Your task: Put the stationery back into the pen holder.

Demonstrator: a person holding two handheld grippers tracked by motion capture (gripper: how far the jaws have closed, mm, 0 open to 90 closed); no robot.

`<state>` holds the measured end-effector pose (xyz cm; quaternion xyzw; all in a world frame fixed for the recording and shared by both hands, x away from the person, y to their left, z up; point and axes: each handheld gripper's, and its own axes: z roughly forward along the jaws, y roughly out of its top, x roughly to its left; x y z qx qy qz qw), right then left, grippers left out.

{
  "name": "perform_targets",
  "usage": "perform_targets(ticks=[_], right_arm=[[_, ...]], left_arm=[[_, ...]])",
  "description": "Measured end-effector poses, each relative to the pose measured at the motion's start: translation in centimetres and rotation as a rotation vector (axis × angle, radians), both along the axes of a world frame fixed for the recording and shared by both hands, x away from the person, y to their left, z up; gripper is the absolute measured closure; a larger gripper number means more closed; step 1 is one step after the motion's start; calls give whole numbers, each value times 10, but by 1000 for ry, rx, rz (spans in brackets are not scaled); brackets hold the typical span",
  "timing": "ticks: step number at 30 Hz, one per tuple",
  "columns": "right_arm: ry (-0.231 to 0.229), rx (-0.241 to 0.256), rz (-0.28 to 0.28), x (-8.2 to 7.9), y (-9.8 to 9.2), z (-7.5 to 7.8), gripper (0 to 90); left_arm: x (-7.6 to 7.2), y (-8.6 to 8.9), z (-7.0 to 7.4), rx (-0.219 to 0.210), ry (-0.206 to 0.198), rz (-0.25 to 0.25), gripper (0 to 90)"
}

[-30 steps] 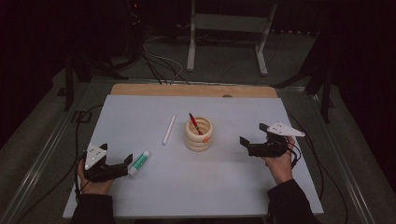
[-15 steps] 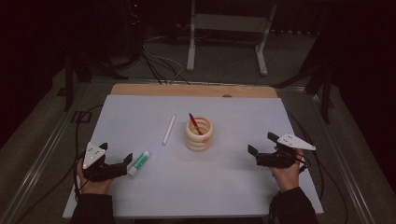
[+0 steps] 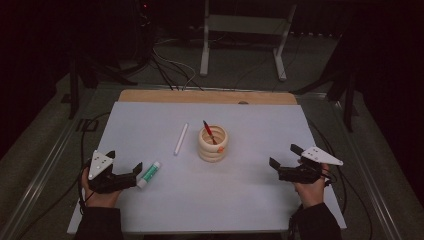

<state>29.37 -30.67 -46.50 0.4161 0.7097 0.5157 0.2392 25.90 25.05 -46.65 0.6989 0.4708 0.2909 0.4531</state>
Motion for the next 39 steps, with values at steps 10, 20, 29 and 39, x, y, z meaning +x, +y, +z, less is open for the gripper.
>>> perform_targets(ticks=[10,20,29,39], right_arm=[[-7,-4,-6,-1,-1,0,0],[-7,1,-17,0,-4,0,0],[-6,-1,-22,0,-4,0,0],[-2,-1,-25,0,-3,0,0]], left_arm=[[11,-3,11,27,29,-20,0],[22,-8,14,52,56,-34,0],[34,-14,18,81,92,-54,0],[45,-24,11,140,183,-97,0]])
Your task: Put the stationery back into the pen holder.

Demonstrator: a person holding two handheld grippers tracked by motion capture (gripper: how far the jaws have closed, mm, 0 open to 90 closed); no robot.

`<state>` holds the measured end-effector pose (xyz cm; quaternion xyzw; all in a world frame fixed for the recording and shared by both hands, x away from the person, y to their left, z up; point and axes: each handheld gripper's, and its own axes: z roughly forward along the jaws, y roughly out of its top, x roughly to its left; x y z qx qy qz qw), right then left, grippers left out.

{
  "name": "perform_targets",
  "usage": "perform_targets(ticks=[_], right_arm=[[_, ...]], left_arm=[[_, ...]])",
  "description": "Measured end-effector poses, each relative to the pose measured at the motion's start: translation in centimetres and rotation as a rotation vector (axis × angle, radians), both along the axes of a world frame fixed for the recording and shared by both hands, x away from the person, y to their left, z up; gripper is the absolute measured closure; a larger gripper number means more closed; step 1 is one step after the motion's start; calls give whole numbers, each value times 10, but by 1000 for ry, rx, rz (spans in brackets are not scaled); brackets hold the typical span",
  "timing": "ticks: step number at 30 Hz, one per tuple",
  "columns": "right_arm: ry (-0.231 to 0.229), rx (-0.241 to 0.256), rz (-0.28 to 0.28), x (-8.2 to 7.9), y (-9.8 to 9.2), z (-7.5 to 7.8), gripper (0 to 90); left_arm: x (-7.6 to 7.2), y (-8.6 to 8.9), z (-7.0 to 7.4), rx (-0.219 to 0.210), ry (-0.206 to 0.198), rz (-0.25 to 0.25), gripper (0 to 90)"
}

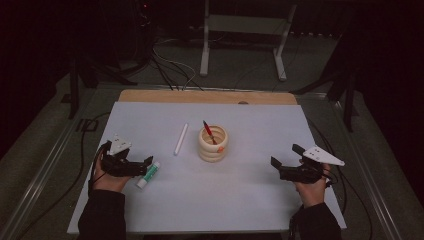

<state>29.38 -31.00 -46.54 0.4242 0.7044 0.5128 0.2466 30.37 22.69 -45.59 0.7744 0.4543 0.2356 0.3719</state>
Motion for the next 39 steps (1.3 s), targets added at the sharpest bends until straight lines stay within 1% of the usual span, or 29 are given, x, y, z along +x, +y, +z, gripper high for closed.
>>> perform_targets(ticks=[2,9,14,19,21,22,28,29,34,36,39], right_arm=[[0,-2,1,0,0,0,0],[0,0,-1,0,0,0,0],[-2,-1,-2,0,-1,0,0],[-1,1,-1,1,-1,0,0],[-1,1,-1,1,-1,0,0],[-1,1,-1,1,-1,0,0],[5,7,-2,0,-1,-1,0],[5,7,-2,0,-1,-1,0],[5,4,-1,1,-1,-1,0],[5,5,-2,1,-1,-1,0],[7,6,-2,1,-1,-1,0]], left_arm=[[2,-2,-2,8,11,-4,0],[11,-12,-5,24,23,-14,0],[18,-20,-7,23,27,-22,0],[25,-28,-6,37,33,-32,0],[27,-29,-6,38,32,-32,0],[31,-31,-5,44,36,-30,0],[42,-37,-2,60,51,-19,0],[42,-37,-2,60,51,-19,0],[53,-46,-2,74,64,-21,0],[56,-49,-1,68,66,-14,0],[61,-53,-1,72,71,-11,0]])
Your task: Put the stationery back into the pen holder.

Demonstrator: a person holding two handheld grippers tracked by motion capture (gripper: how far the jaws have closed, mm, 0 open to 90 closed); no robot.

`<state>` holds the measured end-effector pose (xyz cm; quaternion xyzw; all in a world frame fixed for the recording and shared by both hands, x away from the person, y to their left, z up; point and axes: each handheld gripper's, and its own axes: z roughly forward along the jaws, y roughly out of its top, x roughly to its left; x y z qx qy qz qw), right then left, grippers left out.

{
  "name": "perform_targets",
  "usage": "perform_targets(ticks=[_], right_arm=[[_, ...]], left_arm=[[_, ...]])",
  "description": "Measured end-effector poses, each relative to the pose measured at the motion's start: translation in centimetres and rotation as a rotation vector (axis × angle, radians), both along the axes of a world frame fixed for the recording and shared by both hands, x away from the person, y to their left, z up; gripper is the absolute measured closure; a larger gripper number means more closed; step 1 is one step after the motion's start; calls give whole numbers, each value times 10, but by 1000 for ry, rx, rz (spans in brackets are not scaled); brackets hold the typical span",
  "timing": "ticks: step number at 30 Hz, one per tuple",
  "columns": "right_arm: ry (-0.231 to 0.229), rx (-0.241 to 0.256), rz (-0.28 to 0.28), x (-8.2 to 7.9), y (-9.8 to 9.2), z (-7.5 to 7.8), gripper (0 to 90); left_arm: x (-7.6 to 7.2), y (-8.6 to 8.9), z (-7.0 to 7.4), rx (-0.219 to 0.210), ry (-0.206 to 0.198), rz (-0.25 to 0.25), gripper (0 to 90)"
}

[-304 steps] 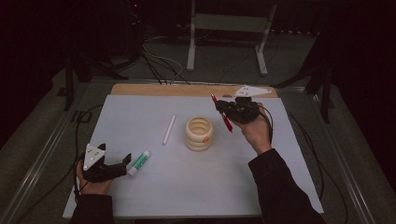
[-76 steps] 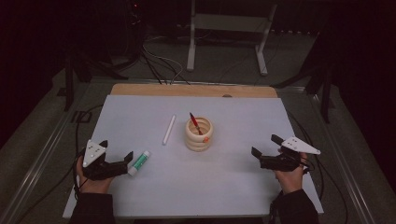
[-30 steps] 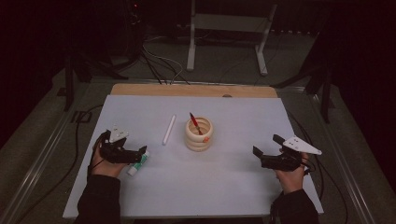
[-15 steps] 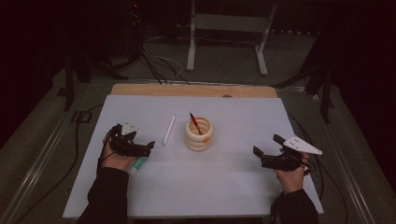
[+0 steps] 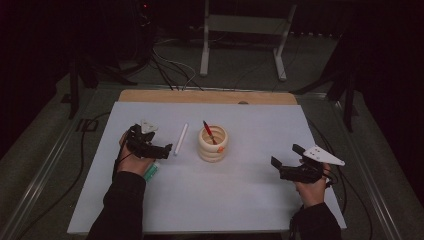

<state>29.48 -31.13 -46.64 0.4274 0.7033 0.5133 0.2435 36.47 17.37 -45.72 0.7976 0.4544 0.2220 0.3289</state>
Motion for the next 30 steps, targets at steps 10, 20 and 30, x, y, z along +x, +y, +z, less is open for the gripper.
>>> perform_targets(ticks=[10,20,30], right_arm=[[0,0,-1,0,0,0,0],[0,-1,0,1,-1,0,0],[4,3,1,1,0,-1,0]], left_arm=[[14,-15,-8,1,20,11,0],[34,-30,-14,21,54,18,0],[50,-40,-20,2,107,42,1]])
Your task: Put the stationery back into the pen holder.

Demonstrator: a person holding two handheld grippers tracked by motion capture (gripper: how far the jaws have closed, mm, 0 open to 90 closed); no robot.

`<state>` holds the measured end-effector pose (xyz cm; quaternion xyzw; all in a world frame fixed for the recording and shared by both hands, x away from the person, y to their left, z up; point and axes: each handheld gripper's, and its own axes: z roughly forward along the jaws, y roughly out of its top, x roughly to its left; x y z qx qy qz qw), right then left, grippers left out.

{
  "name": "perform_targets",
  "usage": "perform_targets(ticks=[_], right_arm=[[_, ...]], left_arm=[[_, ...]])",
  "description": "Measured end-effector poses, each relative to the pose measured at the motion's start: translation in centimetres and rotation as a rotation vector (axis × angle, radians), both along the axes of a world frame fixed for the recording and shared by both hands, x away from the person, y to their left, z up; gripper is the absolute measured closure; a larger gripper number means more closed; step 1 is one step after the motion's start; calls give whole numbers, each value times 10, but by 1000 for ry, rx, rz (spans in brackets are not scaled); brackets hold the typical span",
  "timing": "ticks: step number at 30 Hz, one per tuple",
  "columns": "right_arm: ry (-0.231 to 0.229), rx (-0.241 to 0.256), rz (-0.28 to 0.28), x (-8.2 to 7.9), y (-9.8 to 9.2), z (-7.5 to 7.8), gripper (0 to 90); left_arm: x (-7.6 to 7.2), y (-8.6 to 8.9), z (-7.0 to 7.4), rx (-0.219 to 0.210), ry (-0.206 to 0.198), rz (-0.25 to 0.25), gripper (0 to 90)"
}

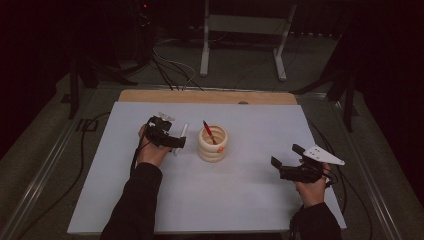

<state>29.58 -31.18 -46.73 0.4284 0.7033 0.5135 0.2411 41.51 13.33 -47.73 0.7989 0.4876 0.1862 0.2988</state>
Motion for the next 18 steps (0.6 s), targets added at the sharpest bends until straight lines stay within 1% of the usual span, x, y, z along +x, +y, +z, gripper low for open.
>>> perform_targets(ticks=[1,3,6,12,13,14,15,17,18], right_arm=[[1,0,1,0,0,0,0],[1,0,1,0,0,0,0],[2,-1,1,0,0,0,0],[4,0,4,1,0,-1,0],[4,0,4,1,0,-1,0],[4,0,4,1,0,-1,0],[5,1,4,1,0,-1,0],[6,3,4,1,0,-1,0],[6,2,3,1,-1,-1,0]], left_arm=[[3,-2,-2,-1,17,3,13],[6,-4,-5,5,30,8,19],[9,-6,-8,1,53,8,32],[15,-10,-15,3,97,14,80],[15,-10,-15,3,97,14,107],[17,-12,-17,8,109,22,107],[18,-14,-19,15,121,22,157],[20,-17,-21,46,129,27,216],[21,-17,-22,48,133,24,240]])
